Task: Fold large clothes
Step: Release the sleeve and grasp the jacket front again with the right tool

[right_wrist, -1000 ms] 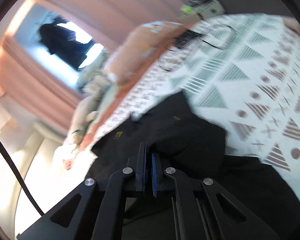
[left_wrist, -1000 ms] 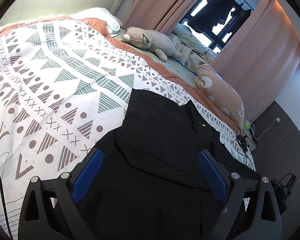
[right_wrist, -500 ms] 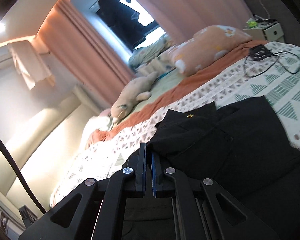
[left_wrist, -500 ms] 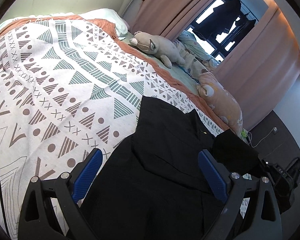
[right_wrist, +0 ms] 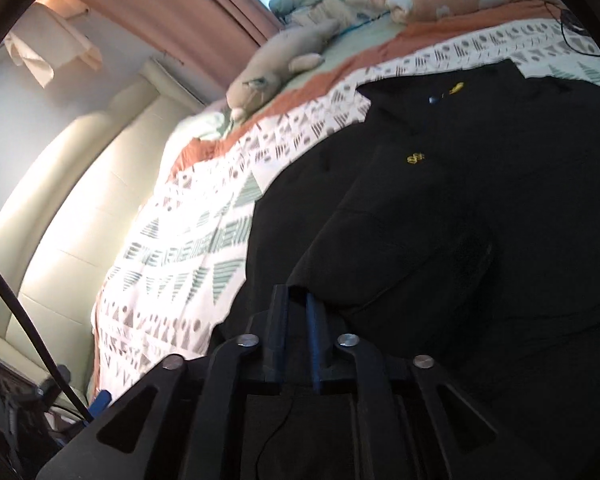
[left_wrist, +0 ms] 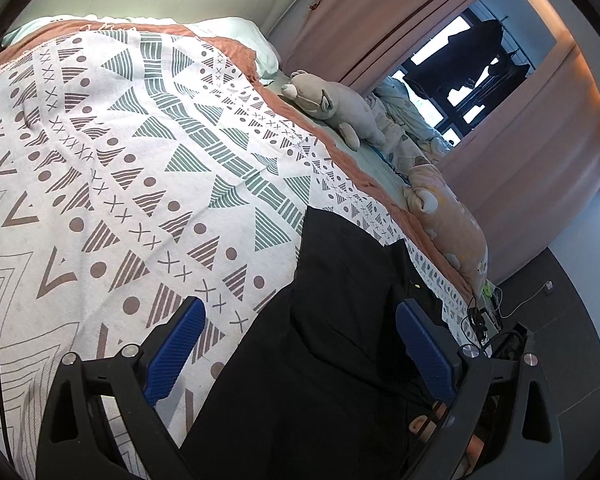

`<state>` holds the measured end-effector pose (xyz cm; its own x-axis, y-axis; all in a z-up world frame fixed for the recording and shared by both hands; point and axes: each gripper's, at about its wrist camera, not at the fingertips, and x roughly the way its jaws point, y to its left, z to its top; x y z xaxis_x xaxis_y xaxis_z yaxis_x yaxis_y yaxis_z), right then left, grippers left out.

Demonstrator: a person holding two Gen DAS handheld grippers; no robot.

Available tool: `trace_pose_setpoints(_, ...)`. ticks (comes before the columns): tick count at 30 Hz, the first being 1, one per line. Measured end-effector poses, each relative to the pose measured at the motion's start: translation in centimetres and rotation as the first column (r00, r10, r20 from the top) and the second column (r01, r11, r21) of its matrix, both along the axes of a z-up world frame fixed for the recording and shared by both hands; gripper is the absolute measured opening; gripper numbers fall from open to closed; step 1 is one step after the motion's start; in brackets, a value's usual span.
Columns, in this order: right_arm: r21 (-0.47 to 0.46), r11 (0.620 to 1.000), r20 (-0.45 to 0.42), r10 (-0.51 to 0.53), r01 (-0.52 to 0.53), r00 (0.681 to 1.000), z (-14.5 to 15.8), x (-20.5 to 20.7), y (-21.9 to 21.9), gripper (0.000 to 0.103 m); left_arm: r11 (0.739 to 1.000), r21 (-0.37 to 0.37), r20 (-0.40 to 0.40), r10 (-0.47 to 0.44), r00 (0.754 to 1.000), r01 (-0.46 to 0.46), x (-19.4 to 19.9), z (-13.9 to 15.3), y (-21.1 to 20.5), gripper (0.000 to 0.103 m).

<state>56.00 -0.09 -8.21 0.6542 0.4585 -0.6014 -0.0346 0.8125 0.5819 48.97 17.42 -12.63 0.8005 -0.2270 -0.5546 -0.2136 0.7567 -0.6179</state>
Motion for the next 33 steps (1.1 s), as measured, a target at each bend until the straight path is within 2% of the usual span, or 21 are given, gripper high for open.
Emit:
trace_pose_setpoints(1,0.015,1.000,-0.014,0.004,-0.004,1.000,-0.2,0.1,0.0,0.042,1.000,0.001,0.000,-0.004,1.000,0.004,0.0,0.0,-0.1,0.098)
trace_pose_setpoints(2,0.027,1.000,-0.021,0.003,-0.003,1.000,-0.3,0.1,-0.2,0.069,1.000,0.004,-0.001,-0.009,1.000,0.009,0.1,0.0,-0.3,0.098)
trace_pose_setpoints(3,0.027,1.000,-0.021,-0.004,0.004,1.000,-0.2,0.1,-0.5,0.085,1.000,0.006,-0.001,-0.012,1.000,0.012,0.0,0.0,-0.4,0.098)
trace_pose_setpoints(7,0.027,1.000,-0.031,-0.011,0.011,0.999,-0.5,1.3,-2.7,0.085,1.000,0.008,-0.001,-0.015,1.000,0.015,0.0,0.0,-0.6,0.098)
trace_pose_setpoints(15,0.020,0.984,-0.077,-0.173,0.175,0.982,-1.3,-0.2,-6.8,0.085,1.000,0.004,-0.006,-0.009,1.000,0.009,0.0,-0.2,-0.5,0.098)
trace_pose_setpoints(22,-0.010,0.982,-0.114,-0.187,0.187,0.976,-3.8,2.9,-6.0,0.085,1.000,0.002,-0.013,-0.009,1.000,0.009,0.1,-0.4,-0.3,0.098)
trace_pose_setpoints(23,-0.031,0.983,-0.112,-0.183,0.181,0.977,-3.9,3.3,-5.6,0.085,1.000,0.001,-0.014,-0.008,1.000,0.008,0.1,-0.4,-0.2,0.098)
trace_pose_setpoints(25,-0.089,0.982,-0.104,-0.175,0.166,0.979,-4.0,4.1,-4.8,0.070,1.000,0.001,-0.017,-0.007,1.000,0.007,0.2,-0.5,-0.1,0.098)
trace_pose_setpoints(26,-0.109,0.982,-0.107,-0.166,0.155,0.980,-4.1,4.5,-4.3,0.047,1.000,0.001,-0.018,-0.006,1.000,0.006,0.2,-0.6,-0.1,0.098)
trace_pose_setpoints(27,-0.120,0.982,-0.114,-0.161,0.147,0.980,-4.2,4.8,-4.1,0.033,1.000,0.001,-0.020,-0.007,1.000,0.007,0.3,-0.6,-0.1,0.098)
trace_pose_setpoints(29,-0.127,0.983,-0.107,-0.147,0.133,0.983,-4.0,5.1,-3.6,0.021,1.000,0.002,-0.021,-0.007,1.000,0.007,0.4,-0.7,-0.1,0.098)
trace_pose_setpoints(33,-0.134,0.984,-0.061,-0.128,0.119,0.990,-2.5,4.5,-2.8,0.012,1.000,0.000,-0.020,-0.007,1.000,0.007,0.4,-0.6,-0.1,0.098)
